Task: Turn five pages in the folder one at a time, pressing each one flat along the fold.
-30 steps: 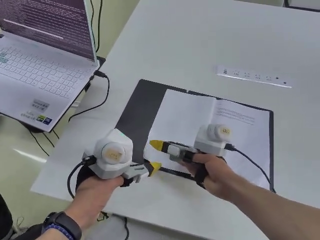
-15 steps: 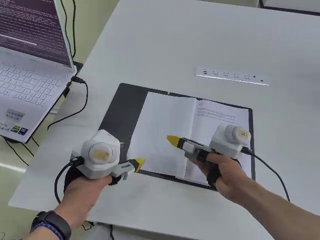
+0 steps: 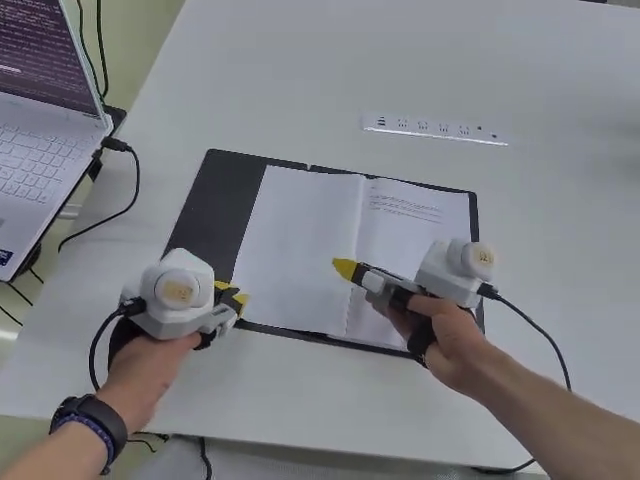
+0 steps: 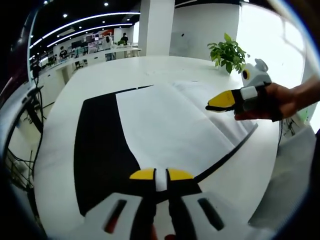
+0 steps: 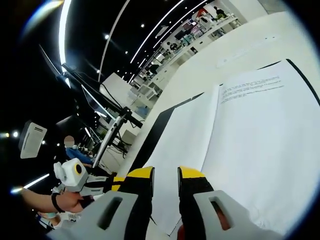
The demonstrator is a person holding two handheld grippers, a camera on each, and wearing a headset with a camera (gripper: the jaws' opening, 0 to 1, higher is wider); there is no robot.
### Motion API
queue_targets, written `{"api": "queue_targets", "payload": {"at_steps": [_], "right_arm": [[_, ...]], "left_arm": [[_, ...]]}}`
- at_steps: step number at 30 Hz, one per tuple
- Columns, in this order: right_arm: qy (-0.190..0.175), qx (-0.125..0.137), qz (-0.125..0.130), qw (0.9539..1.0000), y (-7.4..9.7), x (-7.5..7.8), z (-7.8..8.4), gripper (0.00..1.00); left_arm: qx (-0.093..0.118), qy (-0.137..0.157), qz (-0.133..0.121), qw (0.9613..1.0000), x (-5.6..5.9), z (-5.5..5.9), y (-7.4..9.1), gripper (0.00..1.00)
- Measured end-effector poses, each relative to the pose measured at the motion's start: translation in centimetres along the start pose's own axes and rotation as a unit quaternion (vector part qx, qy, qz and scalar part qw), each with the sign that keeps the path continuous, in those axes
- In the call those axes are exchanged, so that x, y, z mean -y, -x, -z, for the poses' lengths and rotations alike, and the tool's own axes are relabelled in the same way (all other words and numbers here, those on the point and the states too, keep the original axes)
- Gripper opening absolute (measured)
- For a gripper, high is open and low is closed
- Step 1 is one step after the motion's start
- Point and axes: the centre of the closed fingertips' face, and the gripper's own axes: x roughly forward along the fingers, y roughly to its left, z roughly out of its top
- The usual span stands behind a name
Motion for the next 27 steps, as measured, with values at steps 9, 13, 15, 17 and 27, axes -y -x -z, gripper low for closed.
{"api": "queue_targets", "payload": {"at_steps": [9,13,15,17,27], "right_arm": [[-0.006,-0.002,0.005,1.0,0.2,0.8,0.1,0.16],[0.001,-0.004,-0.004,1.0,0.3,0.7,-0.1,0.11],[0.008,-0.008,-0.005,0.9999,0.3,0.9,-0.2,0.1],[0.012,-0.012,-0.005,0.9998,0.3,1.1,-0.3,0.1],[0.019,0.002,0.003,0.9998,-1.1,2.0,-2.6,0.04]], "left_arm": [[-0.02,0.02,-0.004,0.9996,-0.4,1.8,-0.8,0.0],[-0.016,0.005,-0.007,0.9998,-0.3,1.7,-0.8,0.0],[-0.019,-0.004,-0.009,0.9998,-0.3,1.7,-0.8,0.0],[-0.02,-0.006,-0.012,0.9997,-0.3,1.7,-0.8,0.0],[-0.022,0.0,-0.01,0.9997,-0.5,1.8,-0.8,0.0]]}}
